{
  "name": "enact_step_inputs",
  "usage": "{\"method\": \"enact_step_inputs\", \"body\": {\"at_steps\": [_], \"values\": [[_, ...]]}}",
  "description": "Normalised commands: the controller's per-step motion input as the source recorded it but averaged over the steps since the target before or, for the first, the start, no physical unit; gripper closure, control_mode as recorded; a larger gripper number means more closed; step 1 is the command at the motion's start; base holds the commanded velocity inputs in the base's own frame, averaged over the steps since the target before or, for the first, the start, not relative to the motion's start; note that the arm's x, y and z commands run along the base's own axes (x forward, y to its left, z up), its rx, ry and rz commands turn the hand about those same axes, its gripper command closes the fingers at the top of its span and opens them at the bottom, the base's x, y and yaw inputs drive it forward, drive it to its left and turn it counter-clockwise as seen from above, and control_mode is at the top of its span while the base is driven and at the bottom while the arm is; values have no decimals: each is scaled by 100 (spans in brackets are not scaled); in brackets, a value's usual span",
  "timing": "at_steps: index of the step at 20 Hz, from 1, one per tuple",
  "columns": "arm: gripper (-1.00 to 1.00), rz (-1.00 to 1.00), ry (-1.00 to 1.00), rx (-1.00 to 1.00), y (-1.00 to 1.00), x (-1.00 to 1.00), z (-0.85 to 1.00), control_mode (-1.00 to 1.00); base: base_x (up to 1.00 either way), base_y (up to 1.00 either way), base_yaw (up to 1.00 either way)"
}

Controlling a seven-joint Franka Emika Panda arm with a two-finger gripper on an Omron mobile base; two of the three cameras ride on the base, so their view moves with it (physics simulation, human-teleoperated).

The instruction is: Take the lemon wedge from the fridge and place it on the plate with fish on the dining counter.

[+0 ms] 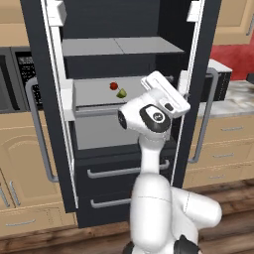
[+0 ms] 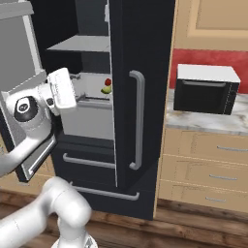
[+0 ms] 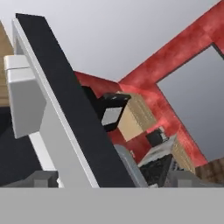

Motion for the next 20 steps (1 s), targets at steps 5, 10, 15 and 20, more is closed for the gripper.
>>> {"method": "enact_step_inputs", "body": {"at_steps": [5,10,15,20], "values": [[-100,-12,42,1,-3,93,0,-100,0,0,0],[-100,-3,39,8,-12,48,0,-100,0,0,0],[-100,0,1,0,0,6,-12,-100,0,0,0],[-100,0,0,0,-3,48,-31,-100,0,0,0]]}}
